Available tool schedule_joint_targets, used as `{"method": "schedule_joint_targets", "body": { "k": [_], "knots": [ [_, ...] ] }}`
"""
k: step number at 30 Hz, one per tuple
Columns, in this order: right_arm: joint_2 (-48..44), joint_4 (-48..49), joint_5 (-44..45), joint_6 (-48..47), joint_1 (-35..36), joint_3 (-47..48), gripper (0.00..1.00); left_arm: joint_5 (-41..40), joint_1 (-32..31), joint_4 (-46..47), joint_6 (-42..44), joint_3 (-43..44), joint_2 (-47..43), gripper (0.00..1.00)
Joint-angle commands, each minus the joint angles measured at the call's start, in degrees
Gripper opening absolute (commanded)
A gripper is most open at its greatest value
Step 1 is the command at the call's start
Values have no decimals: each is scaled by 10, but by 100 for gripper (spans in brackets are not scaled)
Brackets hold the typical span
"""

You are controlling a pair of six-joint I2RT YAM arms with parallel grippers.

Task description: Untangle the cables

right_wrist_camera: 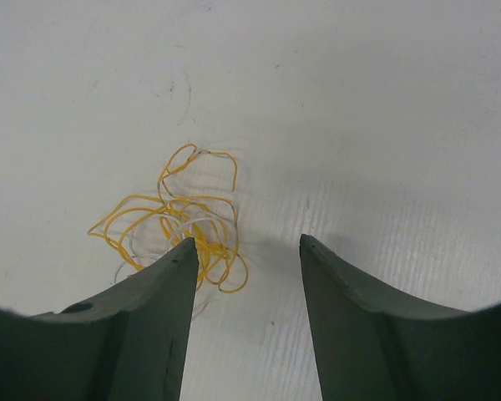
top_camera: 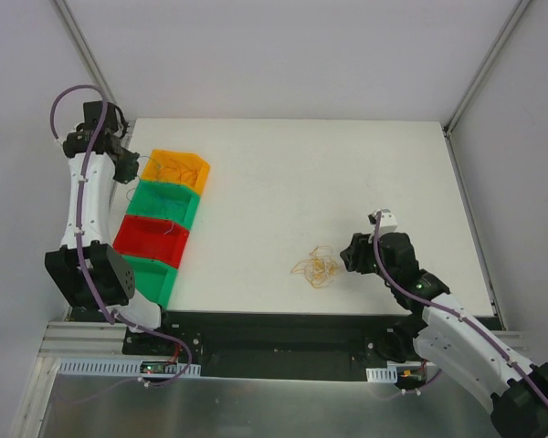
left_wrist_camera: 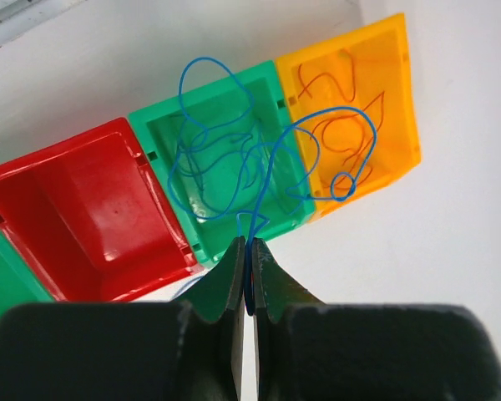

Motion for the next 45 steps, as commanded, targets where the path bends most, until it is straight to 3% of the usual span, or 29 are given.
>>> {"method": "schedule_joint_targets", "body": {
  "k": [1, 8, 14, 24, 28, 33, 36, 43, 45],
  "knots": [
    [3, 26, 9, 3, -2, 0, 55, 53, 27, -19, -106, 26, 28, 0],
    [12, 29, 10, 4, -2, 0, 55, 41, 33, -18, -195, -32, 51, 0],
    [20, 30, 10, 4, -2, 1, 55, -37, 32, -8, -229, -101, 27, 0],
    [30, 35, 5, 4, -3, 1, 55, -115, -65, 76, 104, -110, -84, 0],
    [33, 38, 2, 4, -2, 1, 55, -21, -77, 210, 235, -165, -172, 0],
    [33, 38, 2, 4, -2, 0, 55, 50, -84, 317, 422, -204, -206, 0],
    [34, 40, 2, 4, -4, 0, 55, 17, -112, 351, 543, -232, -212, 0],
    [37, 42, -4, 5, -4, 0, 55, -143, -129, 399, 686, -269, -198, 0],
    [39, 43, -5, 5, -4, 0, 55, -142, -131, 423, 720, -284, -200, 0]
  ]
}}
